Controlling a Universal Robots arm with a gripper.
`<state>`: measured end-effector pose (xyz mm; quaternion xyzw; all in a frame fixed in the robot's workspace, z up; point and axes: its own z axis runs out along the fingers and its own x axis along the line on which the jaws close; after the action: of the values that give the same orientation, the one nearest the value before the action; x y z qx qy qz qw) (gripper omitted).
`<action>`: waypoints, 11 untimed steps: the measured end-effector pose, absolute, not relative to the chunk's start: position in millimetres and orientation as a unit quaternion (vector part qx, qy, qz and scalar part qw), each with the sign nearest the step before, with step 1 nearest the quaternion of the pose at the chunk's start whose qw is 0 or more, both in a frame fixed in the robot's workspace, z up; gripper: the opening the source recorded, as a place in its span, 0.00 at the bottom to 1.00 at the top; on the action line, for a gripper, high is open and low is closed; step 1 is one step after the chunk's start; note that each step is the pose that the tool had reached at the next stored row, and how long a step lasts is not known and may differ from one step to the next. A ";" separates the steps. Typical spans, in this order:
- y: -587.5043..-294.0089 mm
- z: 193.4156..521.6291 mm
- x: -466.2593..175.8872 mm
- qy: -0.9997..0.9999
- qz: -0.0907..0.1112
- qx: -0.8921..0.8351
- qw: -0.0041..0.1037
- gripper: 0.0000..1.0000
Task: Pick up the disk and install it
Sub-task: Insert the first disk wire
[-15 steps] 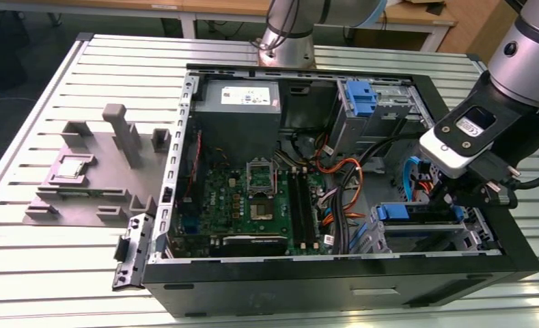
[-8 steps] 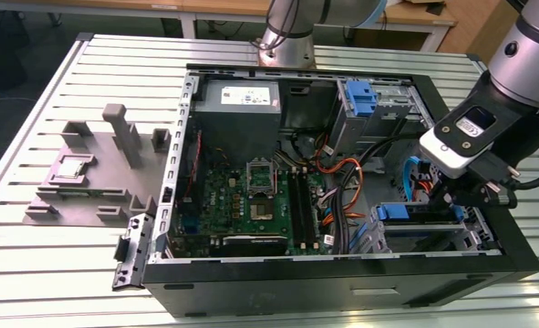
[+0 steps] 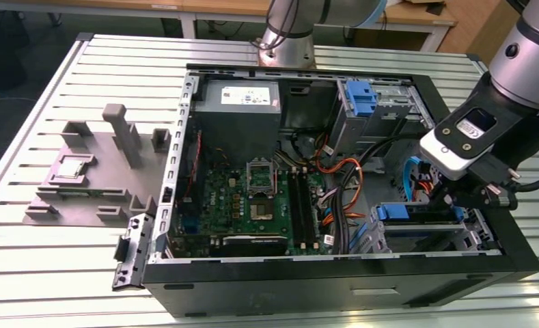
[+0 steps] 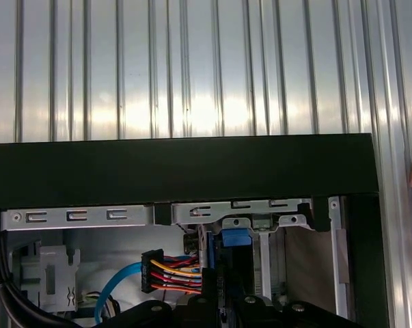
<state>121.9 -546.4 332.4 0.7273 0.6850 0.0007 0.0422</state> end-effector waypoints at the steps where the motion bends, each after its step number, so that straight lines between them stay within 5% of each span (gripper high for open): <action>1: -546.4 332.1 121.9 0.685 0.001 0.727 0.042 0.17; 11: -547.4 328.1 121.9 0.685 0.002 0.727 0.040 0.17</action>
<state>121.9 -547.4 328.1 0.7274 0.6851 0.0023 0.0405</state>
